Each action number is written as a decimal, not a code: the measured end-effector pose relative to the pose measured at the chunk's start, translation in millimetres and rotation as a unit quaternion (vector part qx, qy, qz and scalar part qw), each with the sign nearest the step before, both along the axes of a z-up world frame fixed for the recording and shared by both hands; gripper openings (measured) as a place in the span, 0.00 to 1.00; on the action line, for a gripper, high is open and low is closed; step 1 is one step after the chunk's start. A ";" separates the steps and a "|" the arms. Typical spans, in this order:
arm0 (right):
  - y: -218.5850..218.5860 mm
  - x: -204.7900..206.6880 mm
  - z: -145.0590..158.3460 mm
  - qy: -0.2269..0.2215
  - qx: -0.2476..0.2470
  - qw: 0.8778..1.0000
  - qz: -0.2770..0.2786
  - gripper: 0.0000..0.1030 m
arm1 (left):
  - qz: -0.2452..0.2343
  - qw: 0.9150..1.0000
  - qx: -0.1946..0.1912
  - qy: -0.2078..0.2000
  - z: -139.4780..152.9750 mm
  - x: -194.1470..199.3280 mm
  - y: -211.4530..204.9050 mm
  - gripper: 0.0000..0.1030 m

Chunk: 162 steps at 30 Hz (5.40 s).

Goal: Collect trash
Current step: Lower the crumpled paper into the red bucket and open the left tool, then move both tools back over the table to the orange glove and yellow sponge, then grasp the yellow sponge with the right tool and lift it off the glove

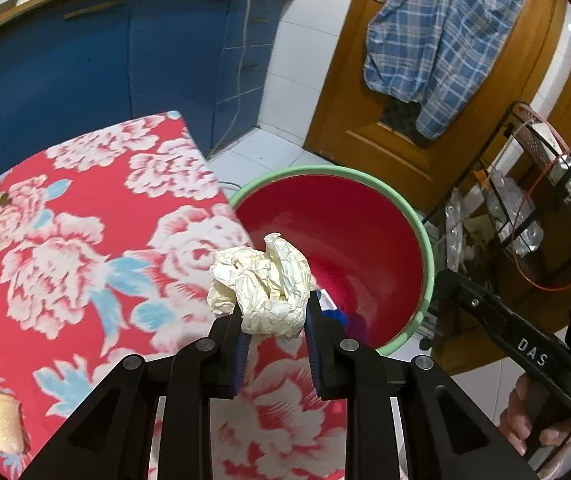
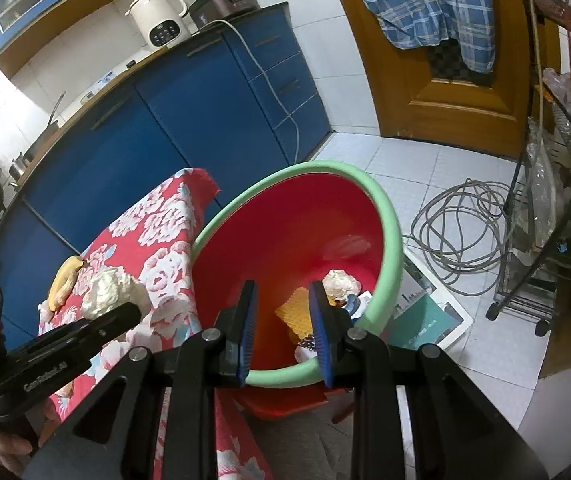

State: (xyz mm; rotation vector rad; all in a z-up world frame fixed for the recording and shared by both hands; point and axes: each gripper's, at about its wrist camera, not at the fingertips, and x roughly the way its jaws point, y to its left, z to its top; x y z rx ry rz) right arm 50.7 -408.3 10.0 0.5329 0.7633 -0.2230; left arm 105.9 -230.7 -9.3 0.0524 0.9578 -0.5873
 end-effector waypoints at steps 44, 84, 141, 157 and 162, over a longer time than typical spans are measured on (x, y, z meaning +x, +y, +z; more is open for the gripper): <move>34.1 -0.4 13.4 -0.009 -0.006 0.999 0.043 0.42 | 0.108 0.994 0.019 -0.011 11.9 -5.8 69.3 0.56; 242.4 50.3 8.3 0.015 -0.009 0.967 0.256 0.48 | 0.337 0.941 0.025 -0.010 5.5 -49.7 301.3 0.56; 330.5 83.9 -13.7 0.035 -0.093 0.911 0.401 0.05 | 0.363 0.932 0.005 0.013 -13.0 -45.2 342.7 0.56; 346.0 90.3 -12.5 0.031 -0.080 0.897 0.433 0.67 | 0.374 0.927 0.009 0.012 -12.4 -46.0 351.0 0.56; 367.0 92.3 -16.9 0.030 -0.114 0.884 0.453 0.67 | 0.382 0.924 0.008 0.012 -12.6 -48.2 358.3 0.56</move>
